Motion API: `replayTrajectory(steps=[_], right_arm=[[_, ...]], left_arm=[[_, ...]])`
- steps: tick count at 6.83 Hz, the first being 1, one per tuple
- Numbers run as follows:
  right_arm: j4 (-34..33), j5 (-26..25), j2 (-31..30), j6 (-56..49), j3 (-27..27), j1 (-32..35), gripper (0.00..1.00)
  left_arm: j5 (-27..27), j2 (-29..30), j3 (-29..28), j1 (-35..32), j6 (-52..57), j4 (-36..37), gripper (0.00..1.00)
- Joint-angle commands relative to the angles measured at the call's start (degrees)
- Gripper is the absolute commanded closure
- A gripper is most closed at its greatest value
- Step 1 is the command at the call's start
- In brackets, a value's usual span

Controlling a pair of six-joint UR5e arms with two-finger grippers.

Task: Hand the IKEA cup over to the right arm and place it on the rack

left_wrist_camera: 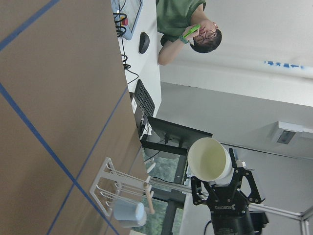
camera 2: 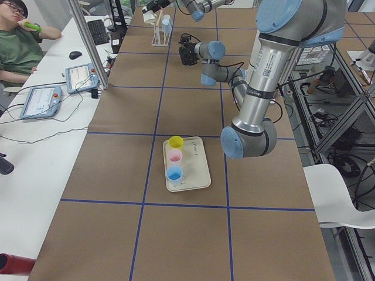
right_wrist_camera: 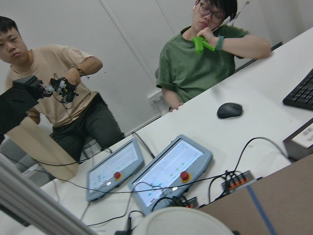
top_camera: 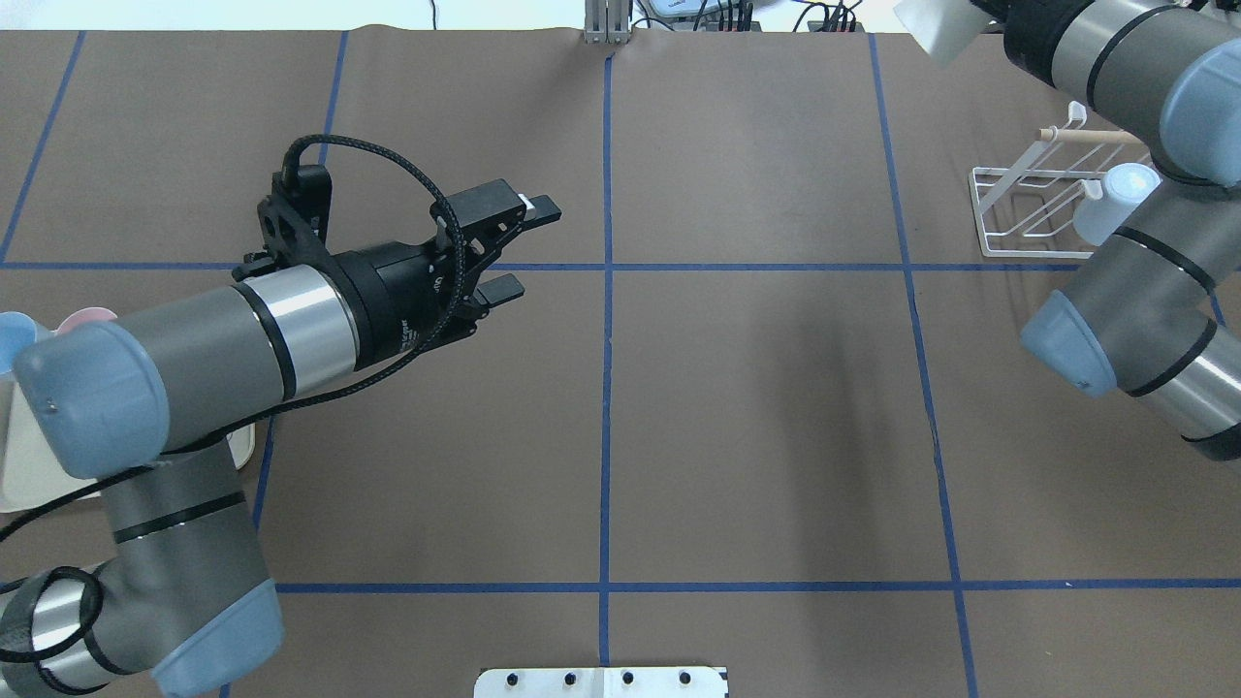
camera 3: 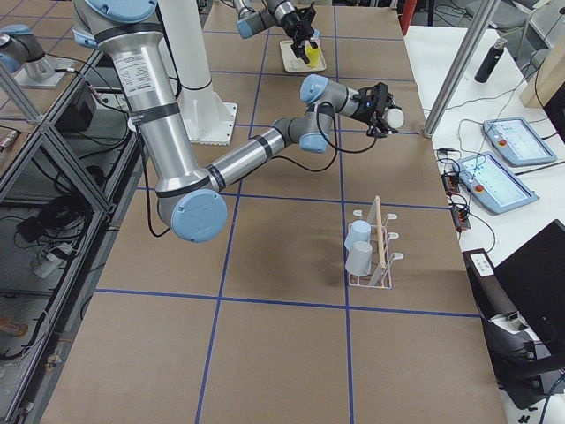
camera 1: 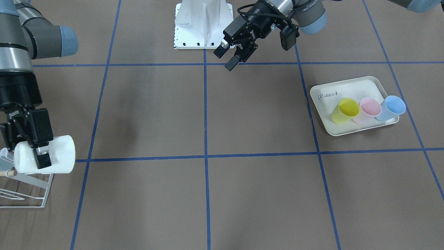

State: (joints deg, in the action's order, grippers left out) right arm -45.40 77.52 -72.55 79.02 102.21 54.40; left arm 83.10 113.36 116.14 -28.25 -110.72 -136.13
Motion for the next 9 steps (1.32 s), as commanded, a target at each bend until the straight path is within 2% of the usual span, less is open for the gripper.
replayTrajectory(steps=[1,2,3,5,7,9], right_arm=[[-10.64,-11.89,-4.68,-9.55,2.38,-1.65,1.0],[-12.84,-17.26,-5.92,-14.02,2.12,-3.58,1.0],[-12.87,-18.1,-7.58,-14.24,2.03,-4.91,1.0],[-12.95,-21.43,-9.09,-14.5,-0.86,-8.6,1.0],[-12.78,-21.88,-12.08,-19.76,0.79,-8.44,1.0],[-12.78,-21.8,-13.84,-19.95,2.55,-8.44,1.0]], left_arm=[[2.77,-0.24,7.33,-1.89,9.69,19.96,0.0],[2.77,-0.33,8.66,-2.59,14.52,26.21,0.0],[2.86,-0.51,9.19,-3.21,16.13,28.53,0.0],[3.65,-1.65,9.28,-3.22,16.23,28.64,0.0],[4.88,-1.74,9.2,-3.22,16.15,28.56,0.0],[4.97,-1.83,8.93,-3.13,16.06,28.56,0.0]])
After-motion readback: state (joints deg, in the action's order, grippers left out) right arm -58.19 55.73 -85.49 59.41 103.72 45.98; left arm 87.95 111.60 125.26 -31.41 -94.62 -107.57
